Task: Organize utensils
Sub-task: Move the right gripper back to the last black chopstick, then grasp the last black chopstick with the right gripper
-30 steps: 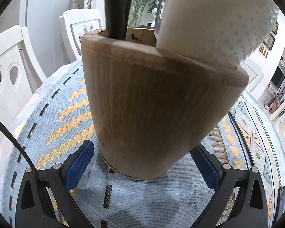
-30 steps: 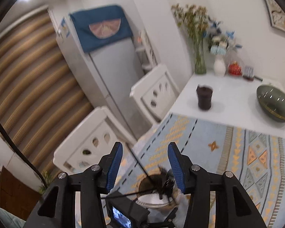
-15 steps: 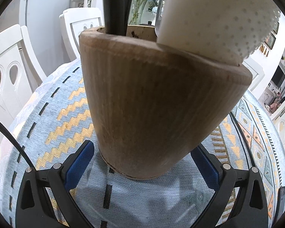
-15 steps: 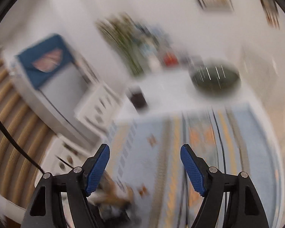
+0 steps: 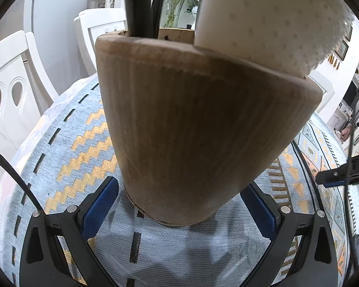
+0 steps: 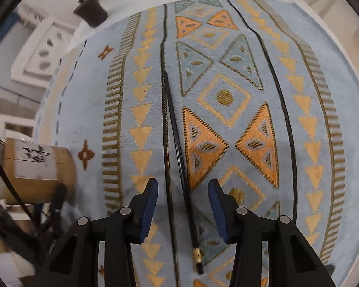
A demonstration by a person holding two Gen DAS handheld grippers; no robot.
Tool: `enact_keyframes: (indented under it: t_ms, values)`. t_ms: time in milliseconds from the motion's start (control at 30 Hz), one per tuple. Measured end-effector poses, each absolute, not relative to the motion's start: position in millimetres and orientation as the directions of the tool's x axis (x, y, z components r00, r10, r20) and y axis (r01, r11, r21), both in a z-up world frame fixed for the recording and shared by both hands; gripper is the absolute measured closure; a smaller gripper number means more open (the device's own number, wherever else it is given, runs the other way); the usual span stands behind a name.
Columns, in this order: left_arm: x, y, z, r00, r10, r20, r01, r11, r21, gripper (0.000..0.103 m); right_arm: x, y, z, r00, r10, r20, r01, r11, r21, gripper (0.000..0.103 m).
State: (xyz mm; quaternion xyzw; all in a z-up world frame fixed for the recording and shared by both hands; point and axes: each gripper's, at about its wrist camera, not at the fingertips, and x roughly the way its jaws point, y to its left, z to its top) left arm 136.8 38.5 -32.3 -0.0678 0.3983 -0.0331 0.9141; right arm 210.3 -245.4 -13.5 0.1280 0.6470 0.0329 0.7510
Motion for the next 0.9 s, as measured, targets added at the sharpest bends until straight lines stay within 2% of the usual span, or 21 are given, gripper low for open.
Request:
enact_keyframes:
  t_ms: [67,167,533,700,800,900]
  values:
    - [137,38,-32,0.681,-0.115,-0.724,0.006,0.989,-0.151,0.002,217,-240,-14,0.163,0.183,-0.969,0.097,0.975,0.2,0.065]
    - [137,39,-32,0.681,-0.115,-0.723,0.007,0.989,-0.15,0.002,225,-236,-19,0.149,0.158,-0.976,0.082,0.982,0.172,0.079]
    - [138,41,-36,0.679,-0.113,-0.725,0.006,0.989,-0.148,0.002,233,-235,-30,0.133,0.124,-0.983,0.087,0.987,0.136,0.08]
    - [138,42,-36,0.678,-0.11,-0.727,0.003,0.989,-0.147,0.002,244,-210,-36,0.143,0.066,-0.987,0.101,0.992,0.081,0.08]
    - [138,43,-38,0.678,-0.109,-0.727,0.003,0.989,-0.146,0.002,239,-195,-35,0.19,0.007,-0.982,0.076,0.997,0.022,0.094]
    - [137,44,-39,0.678,-0.108,-0.727,0.002,0.989,-0.145,0.002,234,-187,-35,0.232,-0.021,-0.973,0.053,0.999,-0.01,0.097]
